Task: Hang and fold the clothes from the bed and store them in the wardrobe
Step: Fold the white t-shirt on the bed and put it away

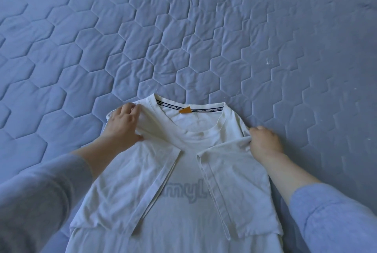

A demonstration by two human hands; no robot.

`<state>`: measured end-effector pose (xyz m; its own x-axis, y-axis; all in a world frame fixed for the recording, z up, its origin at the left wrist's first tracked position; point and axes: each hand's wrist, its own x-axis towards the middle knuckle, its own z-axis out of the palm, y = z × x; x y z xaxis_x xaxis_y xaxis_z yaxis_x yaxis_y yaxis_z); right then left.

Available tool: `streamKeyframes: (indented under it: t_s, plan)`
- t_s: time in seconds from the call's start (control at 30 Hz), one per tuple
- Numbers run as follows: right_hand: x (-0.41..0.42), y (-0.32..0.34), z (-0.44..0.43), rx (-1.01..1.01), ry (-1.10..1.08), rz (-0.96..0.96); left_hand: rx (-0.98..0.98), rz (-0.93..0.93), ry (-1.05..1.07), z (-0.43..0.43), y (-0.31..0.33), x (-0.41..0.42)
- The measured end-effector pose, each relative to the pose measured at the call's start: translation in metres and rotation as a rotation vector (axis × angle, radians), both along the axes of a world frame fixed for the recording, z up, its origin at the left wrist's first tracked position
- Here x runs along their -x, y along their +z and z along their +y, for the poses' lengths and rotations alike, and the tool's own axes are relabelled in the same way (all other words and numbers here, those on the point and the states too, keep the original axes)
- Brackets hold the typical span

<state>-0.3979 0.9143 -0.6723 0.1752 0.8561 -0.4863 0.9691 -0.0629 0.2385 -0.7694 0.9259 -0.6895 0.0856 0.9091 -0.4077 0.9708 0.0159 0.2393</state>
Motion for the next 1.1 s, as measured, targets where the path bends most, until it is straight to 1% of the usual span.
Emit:
streamKeyframes:
  t_s: [0.13, 0.27, 0.37, 0.47, 0.57, 0.63, 0.7, 0.77, 0.9, 1.0, 1.03, 1.07, 1.1]
  plan:
    - [-0.006, -0.007, 0.010, -0.037, -0.066, 0.002, 0.004, 0.003, 0.008, 0.005, -0.006, 0.001]
    - [-0.012, -0.008, 0.021, -0.054, -0.093, 0.036, -0.021, 0.093, 0.000, 0.013, -0.007, 0.002]
    - [-0.021, -0.003, 0.024, -0.052, -0.168, 0.068, -0.012, 0.055, 0.099, 0.015, -0.009, 0.006]
    - [-0.031, 0.005, 0.024, -0.130, -0.285, 0.092, 0.025, 0.028, 0.207, 0.019, -0.009, 0.014]
    - [-0.030, 0.009, 0.024, -0.117, -0.339, 0.083, 0.026, 0.010, 0.225, 0.023, -0.006, 0.024]
    - [-0.022, 0.012, 0.023, -0.122, -0.333, 0.092, -0.060, -0.009, 0.197, 0.022, -0.002, 0.024]
    - [-0.016, 0.016, 0.020, -0.163, -0.339, 0.147, -0.168, -0.033, 0.189, 0.020, 0.006, 0.020]
    - [-0.015, 0.021, 0.014, -0.221, -0.383, 0.225, -0.226, -0.040, 0.190, 0.017, 0.016, 0.014]
    - [-0.019, 0.034, -0.005, -0.370, -0.443, 0.389, -0.234, 0.016, 0.205, 0.010, 0.041, 0.016]
    - [-0.019, 0.044, -0.021, -0.440, -0.474, 0.439, -0.210, 0.033, 0.194, 0.000, 0.054, 0.019]
    - [-0.019, 0.046, -0.026, -0.449, -0.482, 0.445, -0.177, 0.011, 0.198, -0.005, 0.057, 0.020]
    - [-0.018, 0.047, -0.032, -0.449, -0.493, 0.443, -0.131, -0.058, 0.225, -0.011, 0.058, 0.020]
    - [-0.018, 0.047, -0.036, -0.446, -0.502, 0.439, -0.094, -0.166, 0.279, -0.016, 0.057, 0.019]
